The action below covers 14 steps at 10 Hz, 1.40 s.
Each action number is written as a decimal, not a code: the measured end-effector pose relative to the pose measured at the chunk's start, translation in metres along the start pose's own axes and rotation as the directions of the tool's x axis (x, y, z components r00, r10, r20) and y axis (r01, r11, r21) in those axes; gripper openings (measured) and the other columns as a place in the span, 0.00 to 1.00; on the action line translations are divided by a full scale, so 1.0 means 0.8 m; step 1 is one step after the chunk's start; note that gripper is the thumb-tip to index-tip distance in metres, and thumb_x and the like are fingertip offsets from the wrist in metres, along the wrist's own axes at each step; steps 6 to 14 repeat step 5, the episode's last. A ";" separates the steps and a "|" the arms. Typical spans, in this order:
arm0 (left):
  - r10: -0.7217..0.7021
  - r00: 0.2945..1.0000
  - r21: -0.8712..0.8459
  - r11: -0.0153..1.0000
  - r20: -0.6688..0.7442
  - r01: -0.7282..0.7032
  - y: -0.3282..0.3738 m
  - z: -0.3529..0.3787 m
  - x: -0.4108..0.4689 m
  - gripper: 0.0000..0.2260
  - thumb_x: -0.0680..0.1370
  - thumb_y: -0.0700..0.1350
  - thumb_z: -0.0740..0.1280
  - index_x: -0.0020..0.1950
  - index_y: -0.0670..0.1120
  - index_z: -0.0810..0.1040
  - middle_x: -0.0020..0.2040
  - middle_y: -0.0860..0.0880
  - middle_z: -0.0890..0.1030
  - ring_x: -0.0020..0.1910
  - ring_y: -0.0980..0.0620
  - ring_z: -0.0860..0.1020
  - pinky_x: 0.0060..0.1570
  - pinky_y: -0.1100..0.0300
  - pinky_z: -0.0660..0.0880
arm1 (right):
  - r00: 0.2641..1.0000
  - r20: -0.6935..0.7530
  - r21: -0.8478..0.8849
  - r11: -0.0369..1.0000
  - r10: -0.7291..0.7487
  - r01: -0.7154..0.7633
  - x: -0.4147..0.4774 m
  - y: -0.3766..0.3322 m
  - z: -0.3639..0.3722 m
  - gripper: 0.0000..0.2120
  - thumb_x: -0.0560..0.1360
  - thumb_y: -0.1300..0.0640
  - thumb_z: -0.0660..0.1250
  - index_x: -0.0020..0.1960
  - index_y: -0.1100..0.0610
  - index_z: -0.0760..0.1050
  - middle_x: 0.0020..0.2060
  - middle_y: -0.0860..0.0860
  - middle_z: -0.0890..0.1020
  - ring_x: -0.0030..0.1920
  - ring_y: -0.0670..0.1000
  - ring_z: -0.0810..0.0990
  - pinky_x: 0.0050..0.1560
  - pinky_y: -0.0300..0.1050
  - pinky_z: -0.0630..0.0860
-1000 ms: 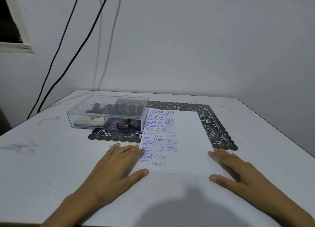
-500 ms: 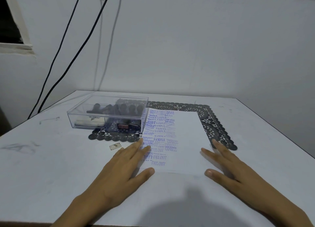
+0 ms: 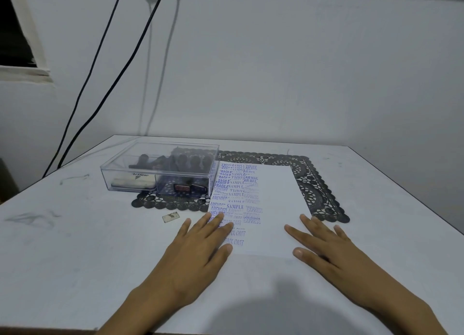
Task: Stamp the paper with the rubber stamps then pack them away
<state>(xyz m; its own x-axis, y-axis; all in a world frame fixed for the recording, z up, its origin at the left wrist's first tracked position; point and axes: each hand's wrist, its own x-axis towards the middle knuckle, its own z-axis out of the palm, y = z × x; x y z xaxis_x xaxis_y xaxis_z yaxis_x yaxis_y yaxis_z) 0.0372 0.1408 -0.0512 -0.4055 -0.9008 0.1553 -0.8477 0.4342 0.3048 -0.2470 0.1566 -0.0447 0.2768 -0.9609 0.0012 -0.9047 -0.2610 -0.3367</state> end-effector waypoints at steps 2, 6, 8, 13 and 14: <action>-0.015 1.000 -0.011 1.000 -0.010 0.015 0.001 0.001 -0.001 0.25 0.79 0.60 0.42 0.76 0.62 0.51 0.77 0.63 0.44 0.74 0.66 0.38 0.71 0.62 0.34 | 1.000 0.002 -0.016 1.000 0.004 -0.004 -0.001 -0.003 -0.003 0.24 0.72 0.30 0.41 0.68 0.24 0.51 0.74 0.34 0.40 0.71 0.32 0.33 0.72 0.39 0.33; -0.049 0.965 -0.253 0.967 -0.259 -0.019 0.007 -0.012 -0.036 0.25 0.76 0.67 0.50 0.72 0.64 0.62 0.71 0.76 0.54 0.72 0.72 0.48 0.72 0.66 0.50 | 0.996 -0.094 0.371 0.928 -0.010 0.044 -0.032 -0.027 -0.012 0.24 0.76 0.35 0.53 0.69 0.24 0.49 0.72 0.27 0.44 0.70 0.28 0.40 0.73 0.35 0.41; -0.049 0.965 -0.253 0.967 -0.259 -0.019 0.007 -0.012 -0.036 0.25 0.76 0.67 0.50 0.72 0.64 0.62 0.71 0.76 0.54 0.72 0.72 0.48 0.72 0.66 0.50 | 0.996 -0.094 0.371 0.928 -0.010 0.044 -0.032 -0.027 -0.012 0.24 0.76 0.35 0.53 0.69 0.24 0.49 0.72 0.27 0.44 0.70 0.28 0.40 0.73 0.35 0.41; -0.049 0.965 -0.253 0.967 -0.259 -0.019 0.007 -0.012 -0.036 0.25 0.76 0.67 0.50 0.72 0.64 0.62 0.71 0.76 0.54 0.72 0.72 0.48 0.72 0.66 0.50 | 0.996 -0.094 0.371 0.928 -0.010 0.044 -0.032 -0.027 -0.012 0.24 0.76 0.35 0.53 0.69 0.24 0.49 0.72 0.27 0.44 0.70 0.28 0.40 0.73 0.35 0.41; -0.049 0.965 -0.253 0.967 -0.259 -0.019 0.007 -0.012 -0.036 0.25 0.76 0.67 0.50 0.72 0.64 0.62 0.71 0.76 0.54 0.72 0.72 0.48 0.72 0.66 0.50 | 0.996 -0.094 0.371 0.928 -0.010 0.044 -0.032 -0.027 -0.012 0.24 0.76 0.35 0.53 0.69 0.24 0.49 0.72 0.27 0.44 0.70 0.28 0.40 0.73 0.35 0.41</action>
